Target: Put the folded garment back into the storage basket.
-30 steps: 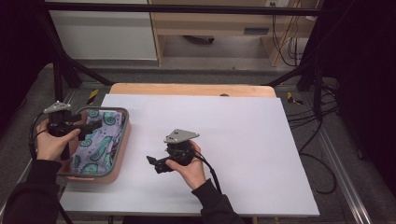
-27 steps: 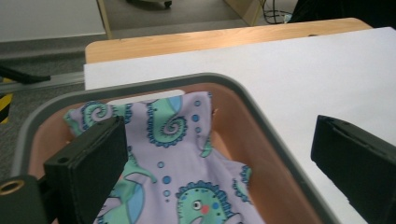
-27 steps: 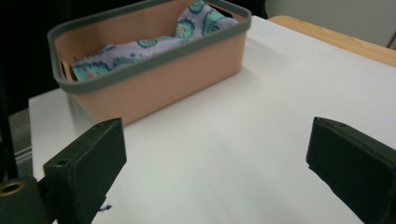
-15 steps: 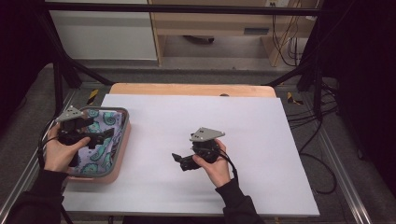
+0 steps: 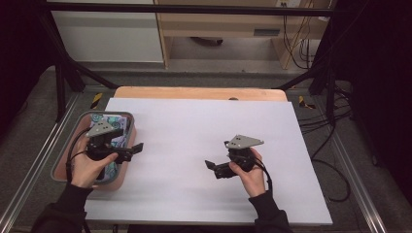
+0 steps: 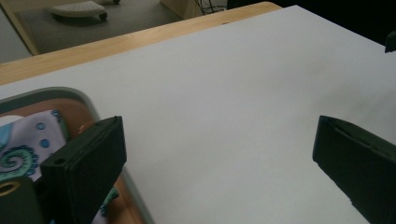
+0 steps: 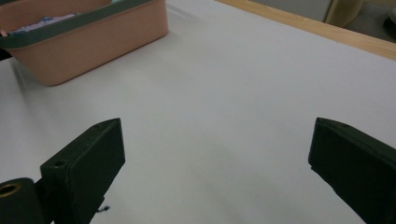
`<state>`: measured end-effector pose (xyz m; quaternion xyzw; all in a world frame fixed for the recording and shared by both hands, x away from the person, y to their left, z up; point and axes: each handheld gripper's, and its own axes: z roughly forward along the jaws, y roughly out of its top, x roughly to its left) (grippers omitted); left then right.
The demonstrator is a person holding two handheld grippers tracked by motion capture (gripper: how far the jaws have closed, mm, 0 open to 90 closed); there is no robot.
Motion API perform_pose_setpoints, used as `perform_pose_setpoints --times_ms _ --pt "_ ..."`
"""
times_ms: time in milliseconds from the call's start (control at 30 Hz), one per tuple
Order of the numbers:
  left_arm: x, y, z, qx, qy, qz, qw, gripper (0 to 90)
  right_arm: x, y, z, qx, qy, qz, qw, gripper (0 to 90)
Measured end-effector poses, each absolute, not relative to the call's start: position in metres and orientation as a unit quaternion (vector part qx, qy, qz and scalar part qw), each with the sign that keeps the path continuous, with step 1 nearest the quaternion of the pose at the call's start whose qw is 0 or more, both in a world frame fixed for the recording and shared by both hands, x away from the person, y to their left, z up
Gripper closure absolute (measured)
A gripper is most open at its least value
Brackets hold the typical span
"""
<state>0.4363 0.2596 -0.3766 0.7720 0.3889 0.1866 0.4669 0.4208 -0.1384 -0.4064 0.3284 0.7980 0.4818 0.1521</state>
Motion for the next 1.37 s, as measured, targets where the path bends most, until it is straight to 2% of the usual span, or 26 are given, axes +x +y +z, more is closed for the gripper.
perform_pose_setpoints --times_ms 567,1000,1367 --pt "0.417 0.205 -0.407 0.792 0.339 0.155 0.484 2.9 0.415 -0.206 -0.430 0.362 0.799 0.456 0.149 3.5" --pt "0.411 0.196 -0.442 0.796 0.343 0.129 0.482 3.0 0.408 -0.244 -0.457 0.387 0.791 0.450 0.146 3.6" --pt "0.409 0.190 -0.460 0.804 0.335 0.126 0.475 3.0 0.403 -0.254 -0.470 0.388 0.789 0.454 0.146 3.3"
